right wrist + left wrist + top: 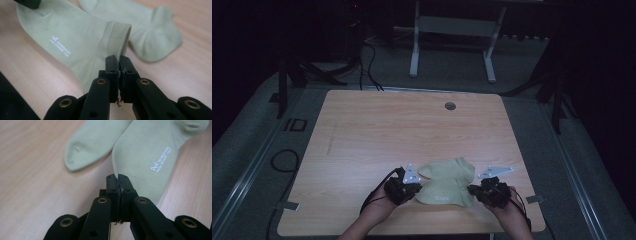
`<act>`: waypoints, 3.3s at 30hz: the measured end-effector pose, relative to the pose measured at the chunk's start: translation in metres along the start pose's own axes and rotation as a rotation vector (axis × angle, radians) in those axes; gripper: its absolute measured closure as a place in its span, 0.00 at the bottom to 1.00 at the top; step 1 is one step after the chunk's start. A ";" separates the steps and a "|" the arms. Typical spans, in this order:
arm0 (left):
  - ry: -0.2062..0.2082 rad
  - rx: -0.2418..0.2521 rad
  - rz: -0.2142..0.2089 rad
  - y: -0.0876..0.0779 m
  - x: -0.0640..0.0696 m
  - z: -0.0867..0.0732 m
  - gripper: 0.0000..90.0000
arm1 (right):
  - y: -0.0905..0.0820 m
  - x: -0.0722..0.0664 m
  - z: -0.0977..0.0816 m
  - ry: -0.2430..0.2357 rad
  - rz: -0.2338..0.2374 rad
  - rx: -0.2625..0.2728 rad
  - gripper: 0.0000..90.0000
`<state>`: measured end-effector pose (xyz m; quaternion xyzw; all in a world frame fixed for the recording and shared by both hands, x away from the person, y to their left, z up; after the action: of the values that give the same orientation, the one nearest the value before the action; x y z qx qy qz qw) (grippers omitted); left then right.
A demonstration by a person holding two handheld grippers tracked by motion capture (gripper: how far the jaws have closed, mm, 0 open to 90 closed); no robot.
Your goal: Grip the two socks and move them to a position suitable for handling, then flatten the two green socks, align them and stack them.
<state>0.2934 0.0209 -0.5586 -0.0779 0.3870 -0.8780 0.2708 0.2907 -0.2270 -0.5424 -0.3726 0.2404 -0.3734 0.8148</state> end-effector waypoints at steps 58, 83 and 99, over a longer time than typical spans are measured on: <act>-0.112 -0.001 0.056 0.042 -0.046 0.019 0.19 | 0.044 0.069 0.047 0.094 -0.049 -0.003 0.35; -0.210 0.079 0.172 0.017 -0.057 -0.020 0.02 | 0.037 0.060 0.046 0.057 -0.017 0.106 0.16; -0.250 0.073 0.210 -0.010 -0.061 -0.057 0.02 | 0.023 0.074 0.013 0.094 -0.020 0.123 0.16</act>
<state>0.3205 0.0958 -0.5861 -0.1357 0.3240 -0.8417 0.4100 0.3545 -0.2696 -0.5612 -0.3061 0.2511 -0.4126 0.8204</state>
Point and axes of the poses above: each handheld gripper's, and its own axes: y roughly forward along the jaws, z roughly out of its top, x roughly to its right, the point moved 5 cm from there along y, roughly forward along the jaws, and after that the axes turned 6 degrees about y, right-handed, at the moved point
